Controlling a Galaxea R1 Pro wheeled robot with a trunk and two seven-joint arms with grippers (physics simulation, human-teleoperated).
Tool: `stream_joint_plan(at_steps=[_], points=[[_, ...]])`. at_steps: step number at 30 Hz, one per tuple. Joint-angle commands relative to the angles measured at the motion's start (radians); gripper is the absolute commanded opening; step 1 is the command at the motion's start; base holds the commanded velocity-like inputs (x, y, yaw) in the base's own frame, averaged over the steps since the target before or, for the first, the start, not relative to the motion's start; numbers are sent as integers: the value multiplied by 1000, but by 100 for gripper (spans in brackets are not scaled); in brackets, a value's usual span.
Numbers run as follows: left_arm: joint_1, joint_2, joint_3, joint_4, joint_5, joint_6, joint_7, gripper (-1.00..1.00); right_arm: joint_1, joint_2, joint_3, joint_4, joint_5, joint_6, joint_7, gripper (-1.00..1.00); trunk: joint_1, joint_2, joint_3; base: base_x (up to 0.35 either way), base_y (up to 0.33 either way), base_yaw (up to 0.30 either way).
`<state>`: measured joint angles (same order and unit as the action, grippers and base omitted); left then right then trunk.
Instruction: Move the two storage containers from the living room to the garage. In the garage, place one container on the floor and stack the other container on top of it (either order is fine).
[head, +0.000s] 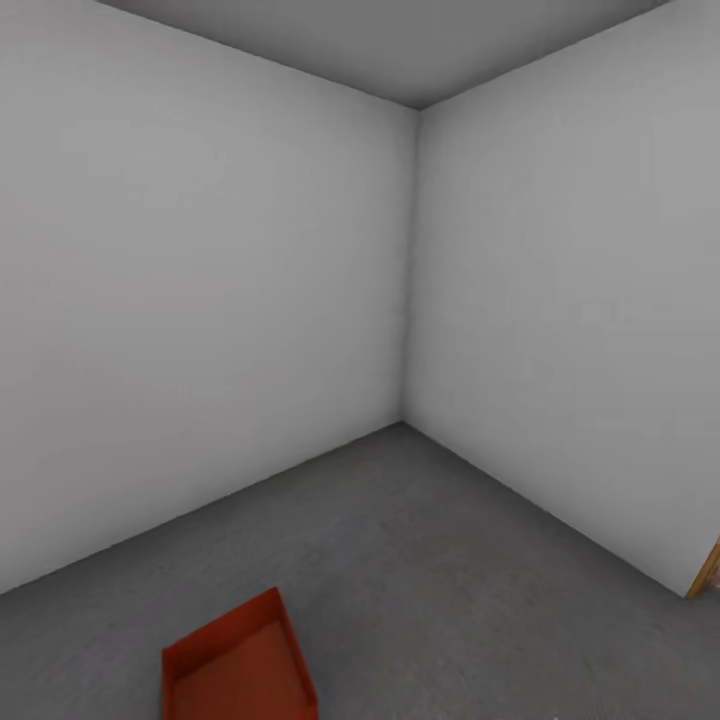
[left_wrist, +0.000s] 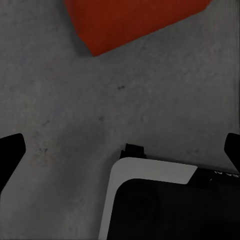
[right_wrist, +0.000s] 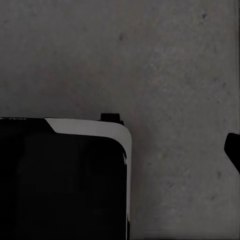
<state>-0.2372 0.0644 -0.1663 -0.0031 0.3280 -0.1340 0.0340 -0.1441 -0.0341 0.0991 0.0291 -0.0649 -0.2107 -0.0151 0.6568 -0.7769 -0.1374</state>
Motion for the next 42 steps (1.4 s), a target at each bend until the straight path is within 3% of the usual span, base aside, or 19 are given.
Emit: stream_joint_plan(at_steps=[1, 18, 42], points=[[0, 0, -9, 0, 6, -3, 3, 100, -2, 0, 8, 3, -6, -5, -2, 100, 0, -1, -2, 0, 0, -287], [-1, 0, -9, 0, 7, -3, 3, 100, -2, 2, 8, 3, -13, -9, -2, 100, 0, -1, 2, 0, 0, -280], [0, 0, -9, 0, 7, -3, 3, 100, -2, 3, 8, 3, -15, -10, 1, 100, 0, -1, 29, 0, 0, -172]])
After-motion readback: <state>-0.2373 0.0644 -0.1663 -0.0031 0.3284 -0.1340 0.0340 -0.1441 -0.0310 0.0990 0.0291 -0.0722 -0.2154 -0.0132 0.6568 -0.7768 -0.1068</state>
